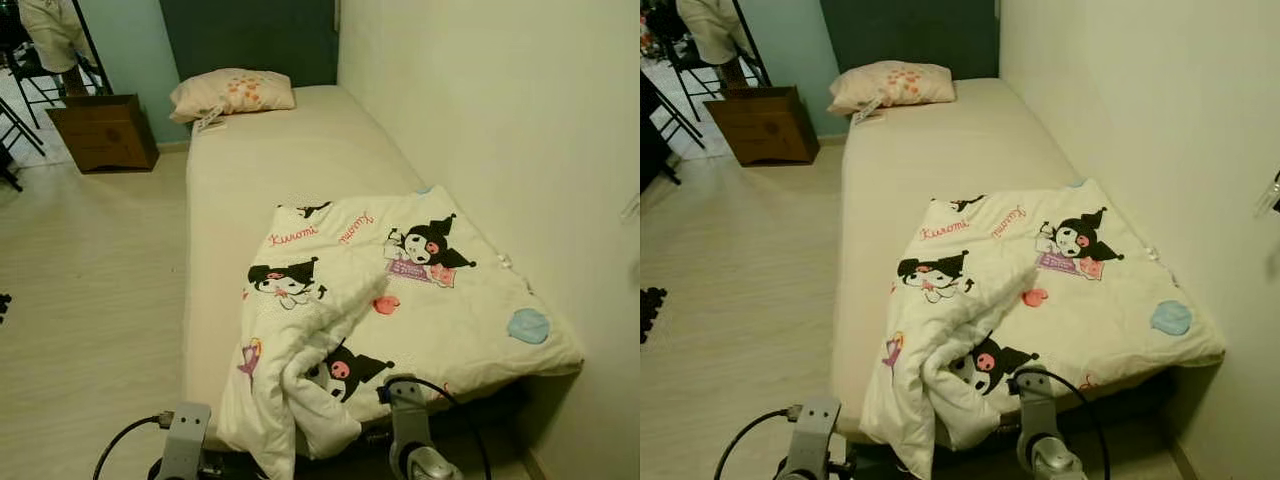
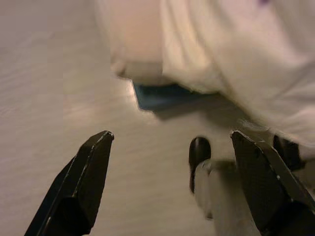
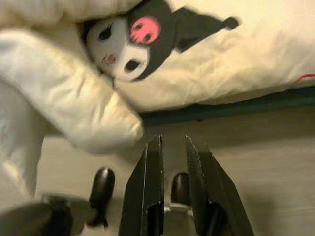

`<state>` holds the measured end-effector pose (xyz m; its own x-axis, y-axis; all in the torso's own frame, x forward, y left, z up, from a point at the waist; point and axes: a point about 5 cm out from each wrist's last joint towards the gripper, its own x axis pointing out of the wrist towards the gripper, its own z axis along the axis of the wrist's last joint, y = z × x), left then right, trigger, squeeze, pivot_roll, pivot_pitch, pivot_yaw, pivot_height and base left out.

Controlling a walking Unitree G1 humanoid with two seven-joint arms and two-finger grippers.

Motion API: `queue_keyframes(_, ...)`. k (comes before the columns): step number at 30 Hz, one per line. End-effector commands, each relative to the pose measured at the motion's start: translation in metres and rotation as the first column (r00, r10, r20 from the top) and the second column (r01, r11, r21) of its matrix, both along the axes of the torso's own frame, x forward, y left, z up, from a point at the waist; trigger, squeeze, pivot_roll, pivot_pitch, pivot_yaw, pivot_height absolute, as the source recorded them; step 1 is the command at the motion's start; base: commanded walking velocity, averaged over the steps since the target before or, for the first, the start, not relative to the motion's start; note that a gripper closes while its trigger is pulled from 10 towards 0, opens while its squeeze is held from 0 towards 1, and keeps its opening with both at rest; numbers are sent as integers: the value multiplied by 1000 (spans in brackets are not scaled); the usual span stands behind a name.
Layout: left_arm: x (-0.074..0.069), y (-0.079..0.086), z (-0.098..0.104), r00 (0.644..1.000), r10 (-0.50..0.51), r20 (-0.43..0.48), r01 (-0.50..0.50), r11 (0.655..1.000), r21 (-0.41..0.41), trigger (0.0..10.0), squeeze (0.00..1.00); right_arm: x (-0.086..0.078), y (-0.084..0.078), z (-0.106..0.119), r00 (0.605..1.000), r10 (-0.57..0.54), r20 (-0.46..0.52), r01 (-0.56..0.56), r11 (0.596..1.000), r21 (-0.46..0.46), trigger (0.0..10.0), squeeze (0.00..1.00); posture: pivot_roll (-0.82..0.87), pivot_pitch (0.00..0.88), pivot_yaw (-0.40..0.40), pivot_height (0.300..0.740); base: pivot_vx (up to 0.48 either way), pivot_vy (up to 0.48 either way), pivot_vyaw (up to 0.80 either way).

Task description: Clean up the room

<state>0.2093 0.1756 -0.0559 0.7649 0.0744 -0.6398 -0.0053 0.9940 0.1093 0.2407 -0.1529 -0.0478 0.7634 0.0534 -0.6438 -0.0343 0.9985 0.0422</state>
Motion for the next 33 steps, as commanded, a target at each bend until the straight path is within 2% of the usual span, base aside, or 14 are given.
queue_keyframes(1,-5,-2,-4,1000,18,-6,-18,1000,-20,10000,0,-5,0,-4,1000,-28,-8,28,1000,14,10000,0,-33,68,5,740,0,0,0)
queue_keyframes(9,-15,-12,-11,999,-39,-27,39,999,-33,10000,0,-17,1,-12,998,-45,-32,46,998,46,10000,0,-27,29,10,740,0,0,0)
queue_keyframes(15,-20,-12,-14,999,-17,-39,15,999,-45,10000,0,-23,-1,-16,997,-47,-54,49,998,43,10000,0,-27,2,11,740,0,0,0)
queue_keyframes(33,-20,-13,-17,999,-9,-38,9,1000,-18,10000,0,-24,0,-17,998,-18,-58,21,999,35,10000,0,-21,20,6,740,0,0,0)
